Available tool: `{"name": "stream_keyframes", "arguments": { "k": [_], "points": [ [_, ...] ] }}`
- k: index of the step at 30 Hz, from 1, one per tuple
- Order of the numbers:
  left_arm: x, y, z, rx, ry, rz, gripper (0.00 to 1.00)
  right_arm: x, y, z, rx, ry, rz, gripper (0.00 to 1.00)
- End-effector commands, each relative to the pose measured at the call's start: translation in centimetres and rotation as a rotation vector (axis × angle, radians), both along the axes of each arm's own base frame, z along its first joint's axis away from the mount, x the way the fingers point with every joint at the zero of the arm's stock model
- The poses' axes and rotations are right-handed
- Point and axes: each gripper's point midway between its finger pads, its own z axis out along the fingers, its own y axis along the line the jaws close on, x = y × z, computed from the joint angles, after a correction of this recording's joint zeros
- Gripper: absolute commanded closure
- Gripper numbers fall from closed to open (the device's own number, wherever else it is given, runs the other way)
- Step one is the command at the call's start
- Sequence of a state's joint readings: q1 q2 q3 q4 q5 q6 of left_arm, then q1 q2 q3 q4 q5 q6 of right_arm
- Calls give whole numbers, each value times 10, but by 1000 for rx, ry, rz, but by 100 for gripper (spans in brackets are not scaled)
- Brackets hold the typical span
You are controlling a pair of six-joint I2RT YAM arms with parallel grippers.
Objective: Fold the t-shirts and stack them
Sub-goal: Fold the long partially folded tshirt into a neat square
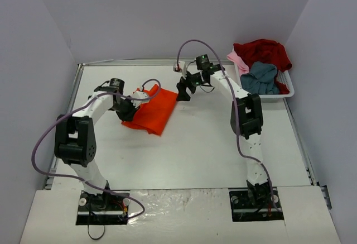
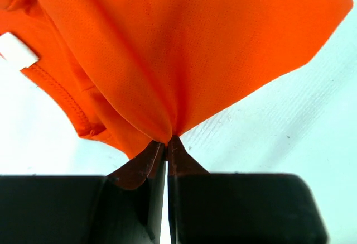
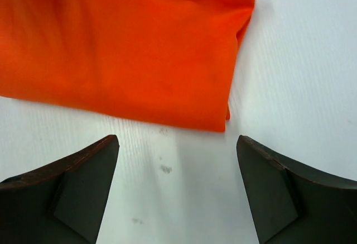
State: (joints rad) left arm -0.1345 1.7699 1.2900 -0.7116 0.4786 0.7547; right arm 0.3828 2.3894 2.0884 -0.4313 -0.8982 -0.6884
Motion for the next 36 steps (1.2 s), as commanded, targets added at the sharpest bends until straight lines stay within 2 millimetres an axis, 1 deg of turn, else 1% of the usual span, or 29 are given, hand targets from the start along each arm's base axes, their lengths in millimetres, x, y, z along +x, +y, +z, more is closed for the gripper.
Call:
{"name": "stream_keyframes", "arguments": {
  "k": [1,2,3,6,8,9,10,12,13,14,15,16,17,18,19,20,21,22,23,24,27,29,30,31,32,33,34,35,36],
  "points": [
    [3,2,21,-24,-77,37,98,-5,-14,75,18,-151,-19,18],
    [2,2,21,-21,-83,35,98,-12,-17,67,6,-128,-20,18],
    [1,2,22,-20,-87,33,98,-15,-20,71,1,-137,-25,19],
    [-3,6,21,-9,-90,38,98,-18,-23,59,-18,-108,-46,30],
    [-9,8,13,-1,-79,47,95,-18,-24,57,-20,-79,-68,42],
    [-11,10,9,11,-74,47,86,-18,-24,58,-19,-75,-73,47],
    [-14,11,6,15,-63,45,84,-18,-26,58,-26,-69,-88,57],
    [-22,15,-1,29,-34,49,83,-20,-29,63,-37,-72,-108,66],
    [-23,17,0,26,-39,57,80,-24,-33,57,-53,-58,-118,73],
    [-25,19,1,23,-38,65,78,-24,-40,56,-72,-62,-138,76],
    [-27,25,2,18,-37,87,76,-27,-44,65,-73,-72,-150,78],
    [-26,26,11,-3,-57,98,73,-35,-51,59,-88,-51,-160,79],
    [-27,27,15,-23,-58,116,65,-36,-62,59,-100,-48,-185,80],
    [-26,29,23,-39,-63,135,64,-40,-69,72,-97,-66,-202,81],
    [-25,29,34,-82,-75,150,64,-42,-75,74,-105,-68,-219,82],
    [-26,27,42,-112,-72,164,64,-47,-86,69,-124,-53,-243,83],
    [-24,22,57,-155,-88,168,64,-49,-95,78,-140,-81,-271,87],
    [-23,19,63,-183,-82,193,63,-55,-101,72,-160,-68,-284,89],
    [-25,12,72,-227,-79,185,63,-57,-104,74,-172,-70,-310,93],
    [-20,18,83,-250,-93,212,63,-58,-105,69,-184,-49,-331,100],
    [-23,13,102,-340,-68,241,63,-57,-102,53,-258,0,-389,100],
    [-24,23,117,-385,-62,286,63,-52,-95,52,-290,-13,-391,100],
    [-27,25,128,-421,-77,293,63,-54,-85,45,-294,-8,-361,100],
    [-31,30,131,-433,-82,315,62,-54,-79,46,-291,-22,-335,100],
    [-33,44,133,-433,-95,359,62,-53,-72,47,-282,-30,-316,100],
    [-39,52,141,-409,-136,379,62,-51,-56,51,-264,-47,-282,100],
    [-43,60,142,-382,-157,398,62,-49,-45,53,-247,-58,-260,100],
    [-50,76,133,-327,-162,452,61,-45,-37,46,-249,-52,-248,100],
    [-58,83,141,-296,-212,469,61,-36,-23,60,-221,-89,-240,100]
  ]
}}
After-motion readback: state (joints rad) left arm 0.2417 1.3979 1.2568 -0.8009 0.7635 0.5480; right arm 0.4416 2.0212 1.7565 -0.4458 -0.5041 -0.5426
